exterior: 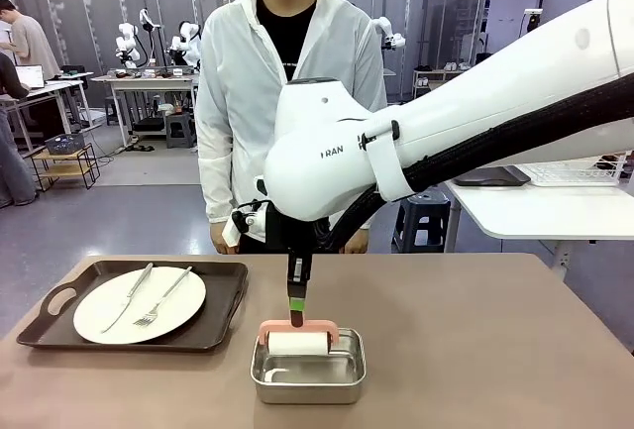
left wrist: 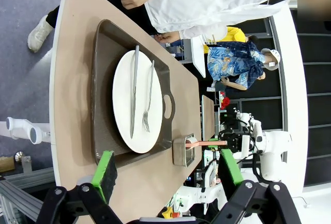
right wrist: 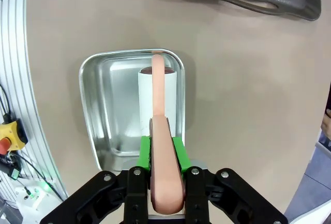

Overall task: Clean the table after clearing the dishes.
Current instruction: Place the Lint Roller back on top of the Airtight Container.

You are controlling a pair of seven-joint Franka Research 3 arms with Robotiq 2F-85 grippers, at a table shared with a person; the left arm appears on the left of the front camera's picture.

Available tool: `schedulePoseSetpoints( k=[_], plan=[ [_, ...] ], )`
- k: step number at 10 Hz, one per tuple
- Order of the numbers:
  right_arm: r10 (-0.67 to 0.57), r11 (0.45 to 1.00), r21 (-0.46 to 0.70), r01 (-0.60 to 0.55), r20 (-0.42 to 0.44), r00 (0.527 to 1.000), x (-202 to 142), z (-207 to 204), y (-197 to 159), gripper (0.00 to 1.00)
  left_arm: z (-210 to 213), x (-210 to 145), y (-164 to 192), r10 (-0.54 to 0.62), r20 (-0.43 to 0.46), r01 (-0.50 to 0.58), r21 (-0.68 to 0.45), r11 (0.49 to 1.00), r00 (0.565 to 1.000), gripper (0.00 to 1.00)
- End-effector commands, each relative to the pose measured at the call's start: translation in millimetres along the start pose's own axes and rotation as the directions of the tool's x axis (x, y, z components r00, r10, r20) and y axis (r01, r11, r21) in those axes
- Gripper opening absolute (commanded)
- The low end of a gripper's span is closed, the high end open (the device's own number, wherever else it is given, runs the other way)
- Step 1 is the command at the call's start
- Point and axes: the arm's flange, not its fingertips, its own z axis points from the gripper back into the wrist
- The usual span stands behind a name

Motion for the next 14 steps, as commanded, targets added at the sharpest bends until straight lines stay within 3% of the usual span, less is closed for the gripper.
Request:
schedulePoseSetpoints(
  k=[1,7,8,12,13,14],
  plan=[
    [0.037,0.999,-0.015,-0.037,0.009,0.999,0.4,-13.0,-5.0,0.22,3.0,-1.9,-2.1,-0.007,0.0,0.007,0.005,1.0,1.0,1.0],
    [0.002,1.0,-0.001,-0.002,0.004,1.0,-20.4,-41.9,-28.6,0.22,3.0,-1.9,-2.1,-0.007,0.0,0.007,0.005,1.0,1.0,1.0],
    [0.006,1.0,0.003,-0.006,0.011,1.0,-21.9,-42.7,-28.5,0.27,3.0,-1.9,-2.1,-0.007,0.0,0.007,0.005,1.0,1.0,1.0],
    [-0.002,1.0,-0.027,0.003,0.034,0.999,-29.7,-26.0,-26.9,0.92,3.0,-1.9,-2.1,-0.007,0.0,0.007,0.005,1.0,1.0,1.0],
    [-0.003,0.999,-0.045,0.004,0.025,1.0,-32.2,-21.2,-26.5,1.0,3.0,-1.9,-2.1,-0.007,0.0,0.007,0.005,1.0,1.0,1.0],
    [-0.011,0.998,-0.054,0.013,0.035,0.999,-34.2,-14.8,-27.1,1.0,3.0,-1.9,-2.1,-0.007,0.0,0.007,0.005,1.0,1.0,1.0]
  ],
)
